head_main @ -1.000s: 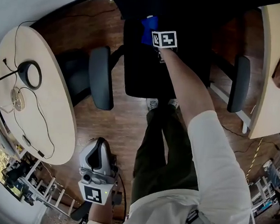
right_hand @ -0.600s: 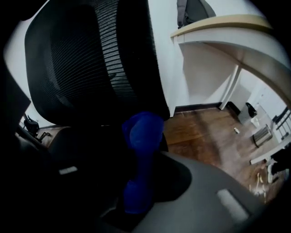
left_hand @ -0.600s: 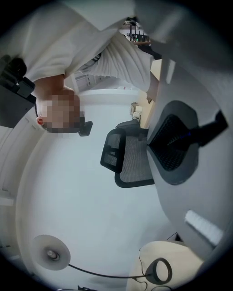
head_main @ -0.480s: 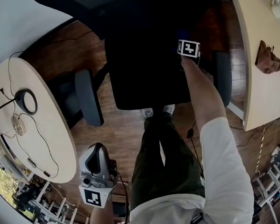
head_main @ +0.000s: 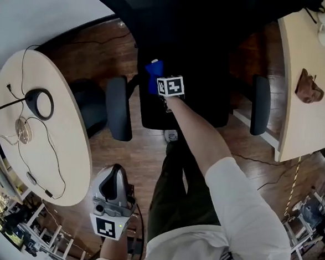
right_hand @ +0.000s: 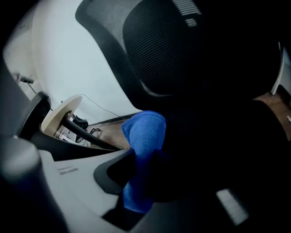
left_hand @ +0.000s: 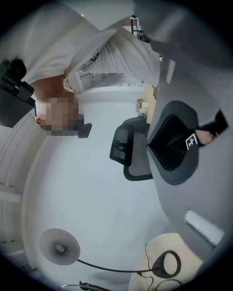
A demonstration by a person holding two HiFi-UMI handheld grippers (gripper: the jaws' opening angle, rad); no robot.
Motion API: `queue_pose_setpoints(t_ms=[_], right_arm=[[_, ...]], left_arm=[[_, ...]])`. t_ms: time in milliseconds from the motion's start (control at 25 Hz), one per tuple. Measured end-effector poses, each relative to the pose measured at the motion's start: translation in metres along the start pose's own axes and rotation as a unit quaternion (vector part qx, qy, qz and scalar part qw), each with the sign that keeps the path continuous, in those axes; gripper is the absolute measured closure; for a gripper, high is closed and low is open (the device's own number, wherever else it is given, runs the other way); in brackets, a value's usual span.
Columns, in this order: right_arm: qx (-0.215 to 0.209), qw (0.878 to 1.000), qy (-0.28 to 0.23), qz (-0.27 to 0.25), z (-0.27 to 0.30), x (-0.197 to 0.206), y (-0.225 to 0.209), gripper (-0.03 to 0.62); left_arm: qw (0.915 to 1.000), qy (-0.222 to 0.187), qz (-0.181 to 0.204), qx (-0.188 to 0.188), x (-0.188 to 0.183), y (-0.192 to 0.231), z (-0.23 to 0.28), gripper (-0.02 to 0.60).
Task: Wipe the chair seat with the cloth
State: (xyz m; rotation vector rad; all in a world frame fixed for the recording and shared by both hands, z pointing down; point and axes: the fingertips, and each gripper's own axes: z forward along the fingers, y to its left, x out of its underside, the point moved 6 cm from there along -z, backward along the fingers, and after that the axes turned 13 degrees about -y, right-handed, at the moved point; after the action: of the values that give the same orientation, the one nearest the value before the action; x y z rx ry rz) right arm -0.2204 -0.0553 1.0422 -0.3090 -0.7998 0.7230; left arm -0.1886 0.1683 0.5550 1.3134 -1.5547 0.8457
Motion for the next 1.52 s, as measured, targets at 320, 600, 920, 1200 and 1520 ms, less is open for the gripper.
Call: queue_pose_setpoints(t_ms=[320, 600, 920, 1200, 1520], right_arm=[[0.003, 0.999, 0.003, -0.031, 0.051, 0.018, 0.029, 0.487], [0.107, 0.994, -0.004, -0.03, -0.03, 0.004, -0.098, 0.487], [0.246, 0.969, 0.014, -0.019, -0.158, -0.006, -0.267, 0.487], [0.181, 0.983, -0.032, 0.013, -0.144, -0.009, -0.209, 0.488], [-0.038, 0.999, -0.01, -0.006, -0.032, 0.064, 0.033, 0.487]], left_arm=[[0.9997, 0.018, -0.002, -0.019, 0.031, 0.014, -0.036, 0.58], [0.9997, 0.003, -0.02, 0.011, 0.018, 0.002, -0.005, 0.579], [0.9979, 0.003, -0.052, 0.039, 0.035, -0.023, 0.025, 0.579], [0.9961, -0.008, -0.055, 0.069, 0.037, -0.038, 0.043, 0.579], [0.9982, -0.005, -0.043, 0.042, 0.025, -0.023, 0.029, 0.579]])
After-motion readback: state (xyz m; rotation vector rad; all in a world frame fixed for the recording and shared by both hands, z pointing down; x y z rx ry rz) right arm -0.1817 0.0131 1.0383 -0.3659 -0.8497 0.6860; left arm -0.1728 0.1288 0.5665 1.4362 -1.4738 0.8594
